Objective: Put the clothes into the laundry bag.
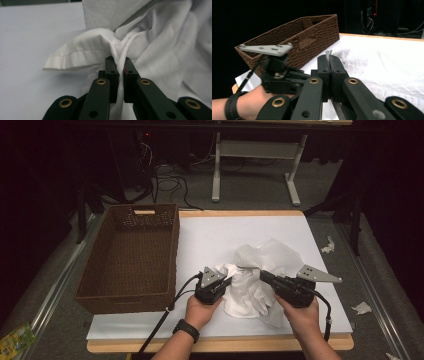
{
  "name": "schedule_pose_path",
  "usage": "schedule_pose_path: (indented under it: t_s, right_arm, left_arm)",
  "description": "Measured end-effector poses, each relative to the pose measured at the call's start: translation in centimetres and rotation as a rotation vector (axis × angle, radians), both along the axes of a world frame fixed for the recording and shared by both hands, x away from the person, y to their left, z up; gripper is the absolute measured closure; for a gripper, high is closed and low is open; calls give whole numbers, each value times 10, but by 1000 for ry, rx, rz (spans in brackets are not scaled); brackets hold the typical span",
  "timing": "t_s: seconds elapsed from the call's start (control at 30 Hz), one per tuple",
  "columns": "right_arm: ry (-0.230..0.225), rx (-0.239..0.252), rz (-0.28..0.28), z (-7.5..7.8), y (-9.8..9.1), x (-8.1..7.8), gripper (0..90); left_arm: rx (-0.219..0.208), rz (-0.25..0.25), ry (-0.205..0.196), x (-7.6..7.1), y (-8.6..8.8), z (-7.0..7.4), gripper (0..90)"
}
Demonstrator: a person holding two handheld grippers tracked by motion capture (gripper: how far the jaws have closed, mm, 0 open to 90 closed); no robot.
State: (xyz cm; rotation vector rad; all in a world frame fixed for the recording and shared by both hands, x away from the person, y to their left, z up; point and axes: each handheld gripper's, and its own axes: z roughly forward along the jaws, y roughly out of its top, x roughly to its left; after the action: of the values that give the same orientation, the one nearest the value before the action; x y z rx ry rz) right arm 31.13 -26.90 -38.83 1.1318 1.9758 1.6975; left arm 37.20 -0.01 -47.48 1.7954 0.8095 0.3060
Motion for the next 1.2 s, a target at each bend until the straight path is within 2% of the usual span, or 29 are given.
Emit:
schedule_pose_path:
  t_s: [0.13,0.27,0.37,0.47,0.6,0.67,0.83,1.03,1.1,1.13,1.2]
  right_arm:
    - [3,7,7,0,2,2,895]
    - [-13,12,24,4,8,4,895]
    - [-22,12,25,7,11,5,895]
    - [-18,11,25,7,13,5,895]
    - [-18,13,28,6,13,4,895]
    - [-15,24,31,6,11,3,895]
    - [-16,43,32,7,5,0,895]
    - [-27,54,29,9,-1,-5,895]
    - [-23,52,29,8,-2,-4,895]
    - [-23,52,30,7,-2,-4,895]
    - [-22,46,25,7,-3,-4,895]
  left_arm:
    - [-82,-1,-54,-13,8,18,861]
    - [-153,3,-119,-28,17,44,861]
    - [-167,-17,-165,-39,14,59,861]
    - [-143,-51,-180,-45,-1,63,861]
    - [-92,-99,-178,-44,-34,53,860]
    - [-73,-97,-169,-39,-47,47,860]
    - [-31,-71,-103,-16,-72,26,857]
    - [4,-1,-51,6,-78,9,846]
    - [2,-19,-51,6,-77,9,828]
    - [-14,-38,-52,3,-74,11,807]
    - [-56,-71,-51,-4,-67,17,674]
